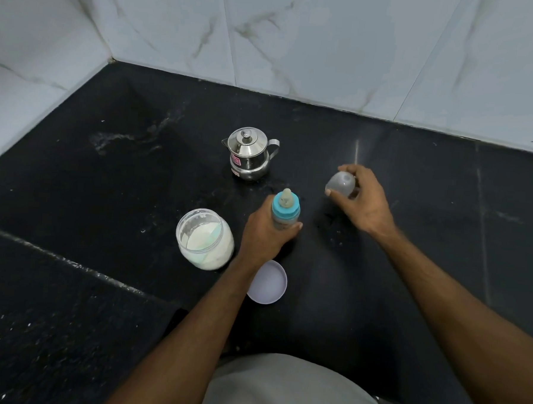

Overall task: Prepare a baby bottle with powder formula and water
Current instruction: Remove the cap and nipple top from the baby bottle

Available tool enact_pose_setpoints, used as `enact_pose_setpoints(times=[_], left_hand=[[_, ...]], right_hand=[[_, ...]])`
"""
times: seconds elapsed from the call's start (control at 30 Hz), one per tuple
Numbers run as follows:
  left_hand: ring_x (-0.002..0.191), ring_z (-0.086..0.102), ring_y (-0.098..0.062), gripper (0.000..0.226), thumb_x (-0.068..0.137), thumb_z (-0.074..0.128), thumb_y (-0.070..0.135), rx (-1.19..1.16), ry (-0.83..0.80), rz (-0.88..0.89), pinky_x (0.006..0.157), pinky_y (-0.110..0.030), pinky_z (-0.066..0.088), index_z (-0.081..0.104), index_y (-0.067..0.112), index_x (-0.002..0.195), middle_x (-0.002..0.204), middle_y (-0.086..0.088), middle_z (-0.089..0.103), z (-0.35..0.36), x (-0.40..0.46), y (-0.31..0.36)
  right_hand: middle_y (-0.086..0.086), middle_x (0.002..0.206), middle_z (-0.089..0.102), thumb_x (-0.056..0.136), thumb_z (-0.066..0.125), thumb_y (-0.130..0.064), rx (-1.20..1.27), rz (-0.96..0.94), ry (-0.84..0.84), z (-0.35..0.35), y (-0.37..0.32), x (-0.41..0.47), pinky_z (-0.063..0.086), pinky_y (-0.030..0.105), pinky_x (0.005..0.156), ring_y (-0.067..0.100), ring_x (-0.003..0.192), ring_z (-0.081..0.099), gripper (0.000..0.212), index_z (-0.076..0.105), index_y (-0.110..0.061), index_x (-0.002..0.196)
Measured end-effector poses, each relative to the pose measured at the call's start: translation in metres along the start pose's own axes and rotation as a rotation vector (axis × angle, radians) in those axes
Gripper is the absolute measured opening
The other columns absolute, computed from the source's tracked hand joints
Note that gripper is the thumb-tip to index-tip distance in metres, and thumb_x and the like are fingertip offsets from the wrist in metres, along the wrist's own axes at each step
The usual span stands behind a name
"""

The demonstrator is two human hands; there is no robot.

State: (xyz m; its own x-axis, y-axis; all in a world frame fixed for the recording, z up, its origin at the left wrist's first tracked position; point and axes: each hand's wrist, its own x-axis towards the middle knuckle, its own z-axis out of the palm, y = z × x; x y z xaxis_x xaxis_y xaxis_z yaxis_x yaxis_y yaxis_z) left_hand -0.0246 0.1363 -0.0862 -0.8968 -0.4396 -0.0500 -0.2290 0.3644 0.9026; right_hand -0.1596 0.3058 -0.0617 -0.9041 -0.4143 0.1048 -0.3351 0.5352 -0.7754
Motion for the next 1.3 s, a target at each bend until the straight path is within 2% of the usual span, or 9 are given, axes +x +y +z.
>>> enact_pose_setpoints(times=[0.17,0.43,0.6,0.8,0.93,1.03,1.1,1.23,1.3], left_hand=[[0.1,0.058,-0.003,0.057,0.073,0.082,0.025,0.005,-0.009,-0.01,0.093,-0.02,0.046,0.052,0.025,0.122,0.107,0.016,0.058,0.0,0.0,0.001],[0.102,0.056,-0.001,0.057,0.073,0.082,0.025,0.014,-0.014,-0.016,0.089,-0.013,0.042,0.051,0.027,0.12,0.109,0.017,0.057,0.001,-0.001,0.001],[0.093,0.053,0.008,0.055,0.073,0.083,0.026,0.021,-0.007,-0.038,0.08,-0.002,0.036,0.047,0.035,0.114,0.099,0.028,0.053,0.001,-0.001,0.005],[0.096,0.065,-0.005,0.044,0.077,0.075,0.037,0.064,0.0,-0.046,0.083,-0.023,0.053,0.056,0.027,0.116,0.104,0.012,0.066,0.002,-0.001,0.002],[0.104,0.063,-0.019,0.037,0.086,0.066,0.008,0.155,0.014,0.048,0.083,-0.008,0.046,0.059,0.01,0.122,0.115,-0.008,0.066,0.007,-0.003,0.005],[0.102,0.055,-0.003,0.045,0.088,0.066,0.026,0.202,0.006,0.034,0.086,-0.003,0.04,0.051,0.013,0.129,0.121,0.001,0.061,0.008,-0.002,0.004],[0.1,0.053,-0.001,0.044,0.089,0.067,0.022,0.198,0.045,0.029,0.079,0.003,0.037,0.052,0.011,0.129,0.118,0.001,0.062,0.006,-0.003,0.003],[0.107,0.062,-0.016,0.038,0.088,0.067,0.015,0.117,0.065,0.035,0.093,-0.026,0.051,0.056,0.005,0.123,0.117,-0.008,0.065,0.004,-0.006,0.007],[0.109,0.059,-0.011,0.039,0.088,0.067,0.014,0.089,0.064,0.048,0.093,-0.016,0.049,0.056,0.006,0.125,0.121,-0.006,0.063,0.004,-0.005,0.01]], right_hand=[[0.001,0.127,0.053,0.081,0.076,-0.03,-0.044,0.068,-0.016,0.007,0.021,-0.008,0.049,0.027,0.09,0.013,0.108,0.054,0.054,0.052,-0.019,0.127],[-0.002,0.13,0.05,0.079,0.076,-0.038,-0.114,0.109,-0.042,0.01,0.034,-0.01,0.039,0.05,0.108,0.018,0.119,0.05,0.06,0.047,-0.025,0.131],[-0.003,0.14,0.044,0.083,0.07,-0.048,-0.044,0.014,0.074,0.009,0.002,-0.019,0.03,0.043,0.112,0.014,0.13,0.041,0.062,0.043,-0.028,0.135],[-0.003,0.129,0.054,0.082,0.07,-0.046,0.282,-0.161,-0.109,0.039,-0.061,-0.041,0.045,0.026,0.103,0.005,0.121,0.052,0.063,0.047,-0.019,0.135],[-0.007,0.123,0.056,0.078,0.078,-0.039,0.255,-0.174,-0.184,0.063,-0.07,-0.047,0.048,0.023,0.095,0.005,0.111,0.056,0.065,0.046,-0.023,0.133],[-0.005,0.116,0.06,0.079,0.079,-0.031,0.286,-0.116,-0.136,0.074,-0.071,-0.043,0.05,0.024,0.093,0.007,0.104,0.06,0.064,0.043,-0.024,0.132],[-0.005,0.111,0.063,0.078,0.079,-0.03,0.31,-0.071,-0.125,0.079,-0.07,-0.04,0.05,0.018,0.09,0.006,0.101,0.062,0.066,0.041,-0.023,0.132],[-0.009,0.098,0.067,0.077,0.081,-0.024,0.365,-0.08,-0.099,0.082,-0.073,-0.037,0.049,0.01,0.083,0.001,0.093,0.065,0.062,0.045,-0.02,0.126],[-0.008,0.097,0.07,0.076,0.08,-0.02,0.39,-0.11,-0.076,0.081,-0.075,-0.034,0.049,0.011,0.084,0.0,0.094,0.066,0.056,0.048,-0.018,0.122]])
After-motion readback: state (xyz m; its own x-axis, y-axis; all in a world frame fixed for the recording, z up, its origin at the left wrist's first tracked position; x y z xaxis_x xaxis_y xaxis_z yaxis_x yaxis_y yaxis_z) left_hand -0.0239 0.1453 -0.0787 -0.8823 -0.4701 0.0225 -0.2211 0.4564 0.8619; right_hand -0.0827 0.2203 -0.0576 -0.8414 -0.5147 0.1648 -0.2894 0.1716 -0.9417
